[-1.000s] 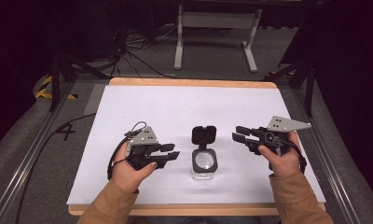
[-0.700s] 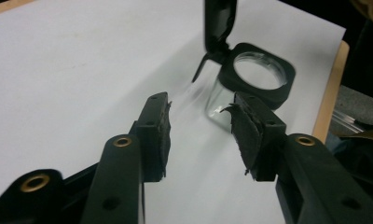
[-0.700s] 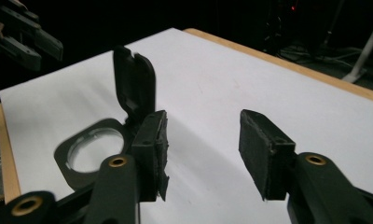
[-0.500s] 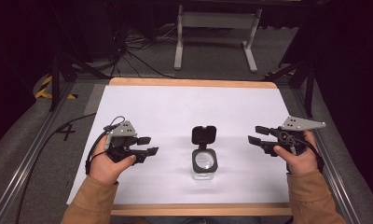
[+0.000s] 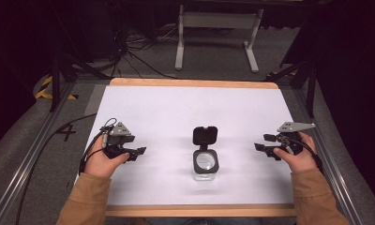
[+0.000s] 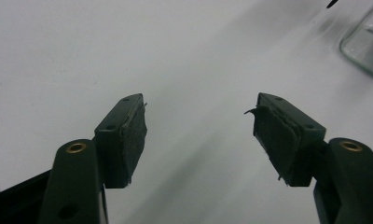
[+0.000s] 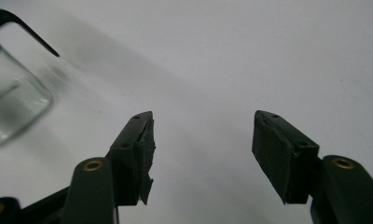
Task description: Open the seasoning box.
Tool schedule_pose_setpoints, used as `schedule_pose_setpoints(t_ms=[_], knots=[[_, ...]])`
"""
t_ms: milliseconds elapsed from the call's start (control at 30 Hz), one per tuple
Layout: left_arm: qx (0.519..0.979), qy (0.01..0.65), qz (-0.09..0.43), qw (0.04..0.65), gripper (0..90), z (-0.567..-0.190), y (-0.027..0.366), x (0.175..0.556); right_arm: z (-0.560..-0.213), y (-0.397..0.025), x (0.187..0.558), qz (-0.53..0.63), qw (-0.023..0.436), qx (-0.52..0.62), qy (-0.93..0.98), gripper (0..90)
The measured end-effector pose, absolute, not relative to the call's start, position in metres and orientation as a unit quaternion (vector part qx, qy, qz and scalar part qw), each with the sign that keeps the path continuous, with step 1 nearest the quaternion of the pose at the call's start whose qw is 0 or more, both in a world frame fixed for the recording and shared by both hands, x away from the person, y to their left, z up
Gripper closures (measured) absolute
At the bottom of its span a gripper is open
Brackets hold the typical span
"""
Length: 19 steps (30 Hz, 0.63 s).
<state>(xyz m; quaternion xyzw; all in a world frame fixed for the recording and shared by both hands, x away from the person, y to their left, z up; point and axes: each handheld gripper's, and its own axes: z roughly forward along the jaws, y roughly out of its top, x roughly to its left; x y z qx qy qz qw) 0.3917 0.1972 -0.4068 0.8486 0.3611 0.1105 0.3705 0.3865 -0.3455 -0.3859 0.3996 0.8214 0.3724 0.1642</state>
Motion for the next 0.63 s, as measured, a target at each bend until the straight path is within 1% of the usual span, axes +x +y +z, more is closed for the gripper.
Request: schedule_pose_setpoints(t_ms=[133,300,633], knots=[[0.837,0.376,0.116,0.382,34.0,-0.419,0.200,0.399,-0.402,-0.348,0.395,0.359,0.179,0.399,0.825,39.2],[0.840,0.385,0.112,0.364,33.1,-0.429,0.198,0.403,-0.418,-0.348,0.402,0.341,0.198,0.395,0.830,38.5],[0.841,0.386,0.089,0.369,31.0,-0.434,0.193,0.403,-0.428,-0.347,0.406,0.338,0.179,0.405,0.830,37.1]])
